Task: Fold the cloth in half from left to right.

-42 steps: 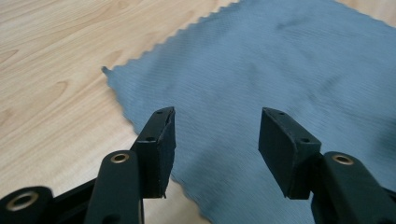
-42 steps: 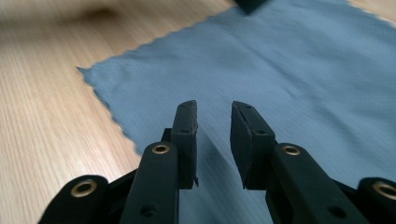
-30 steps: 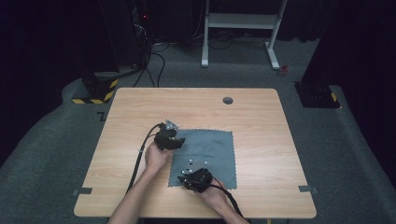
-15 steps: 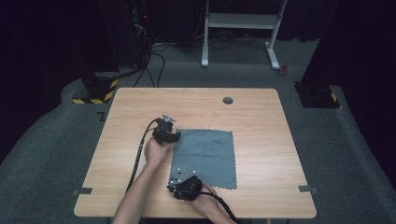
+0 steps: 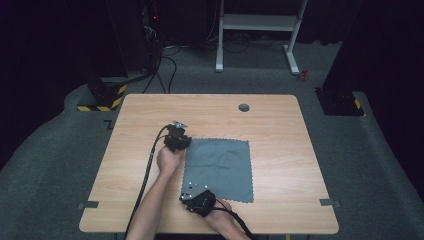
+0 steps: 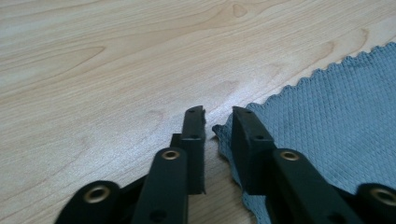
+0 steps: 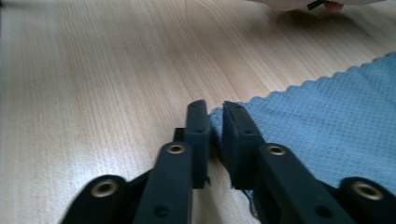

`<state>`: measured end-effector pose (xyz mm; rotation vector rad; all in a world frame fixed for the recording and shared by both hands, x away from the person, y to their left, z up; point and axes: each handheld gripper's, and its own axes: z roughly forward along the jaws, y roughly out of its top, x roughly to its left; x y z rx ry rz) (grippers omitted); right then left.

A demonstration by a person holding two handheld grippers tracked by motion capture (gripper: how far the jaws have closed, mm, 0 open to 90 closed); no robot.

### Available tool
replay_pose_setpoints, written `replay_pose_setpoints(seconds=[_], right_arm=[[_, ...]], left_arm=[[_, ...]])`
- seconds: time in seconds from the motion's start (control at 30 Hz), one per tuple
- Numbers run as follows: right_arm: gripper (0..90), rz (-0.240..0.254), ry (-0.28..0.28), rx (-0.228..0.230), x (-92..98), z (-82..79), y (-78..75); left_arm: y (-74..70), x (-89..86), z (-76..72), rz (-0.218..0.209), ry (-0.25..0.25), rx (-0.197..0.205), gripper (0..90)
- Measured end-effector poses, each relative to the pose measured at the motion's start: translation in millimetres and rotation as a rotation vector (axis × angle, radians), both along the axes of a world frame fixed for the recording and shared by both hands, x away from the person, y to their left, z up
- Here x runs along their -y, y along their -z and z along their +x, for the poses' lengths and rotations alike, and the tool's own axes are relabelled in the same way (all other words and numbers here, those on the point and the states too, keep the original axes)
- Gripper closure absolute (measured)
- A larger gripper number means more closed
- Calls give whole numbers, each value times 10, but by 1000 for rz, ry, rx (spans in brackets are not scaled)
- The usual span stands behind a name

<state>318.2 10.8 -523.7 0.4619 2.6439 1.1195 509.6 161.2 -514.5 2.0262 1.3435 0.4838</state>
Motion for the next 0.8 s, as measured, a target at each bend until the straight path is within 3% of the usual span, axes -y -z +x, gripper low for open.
replay_pose_setpoints(seconds=[0.13, 0.37, 0.6, 0.8], right_arm=[[883, -12, 7, 26, -2, -7, 2], [898, 2, 9, 3, 15, 21, 2], [900, 18, 15, -17, 32, 33, 6], [900, 33, 22, -21, 81, 21, -10]], left_arm=[[-18, 40, 19, 14, 17, -17, 850], [-28, 65, 38, 19, 40, -25, 895], [-27, 63, 38, -13, 40, -23, 900], [-120, 18, 26, -58, 48, 5, 900]])
